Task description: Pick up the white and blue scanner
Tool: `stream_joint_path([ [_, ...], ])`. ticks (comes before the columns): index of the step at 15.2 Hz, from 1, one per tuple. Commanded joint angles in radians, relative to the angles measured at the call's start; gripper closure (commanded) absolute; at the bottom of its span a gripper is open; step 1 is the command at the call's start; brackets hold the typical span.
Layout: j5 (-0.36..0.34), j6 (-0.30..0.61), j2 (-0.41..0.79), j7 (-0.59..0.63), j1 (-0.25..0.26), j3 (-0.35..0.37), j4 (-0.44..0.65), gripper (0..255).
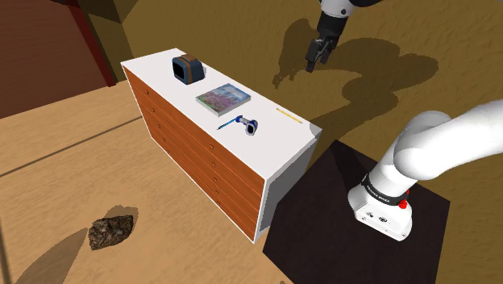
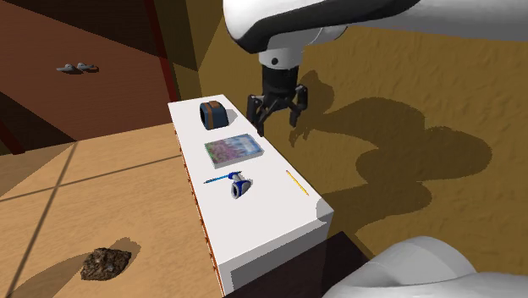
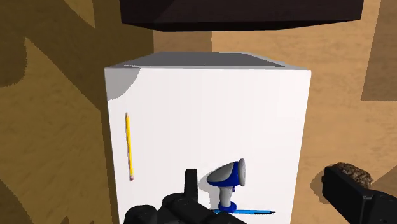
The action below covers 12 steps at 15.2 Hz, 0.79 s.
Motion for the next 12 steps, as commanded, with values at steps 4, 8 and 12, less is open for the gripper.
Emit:
stream_joint_path([
  [4,0.007,0.124,0.178,-0.020,0.013,-0.014,0.026,0],
  [8,0.017,0.211,0.328,-0.039,0.022,-0.023,0.065,0],
  [12,0.033,0.284,0.482,-0.061,0.030,-0.029,0.123,0],
])
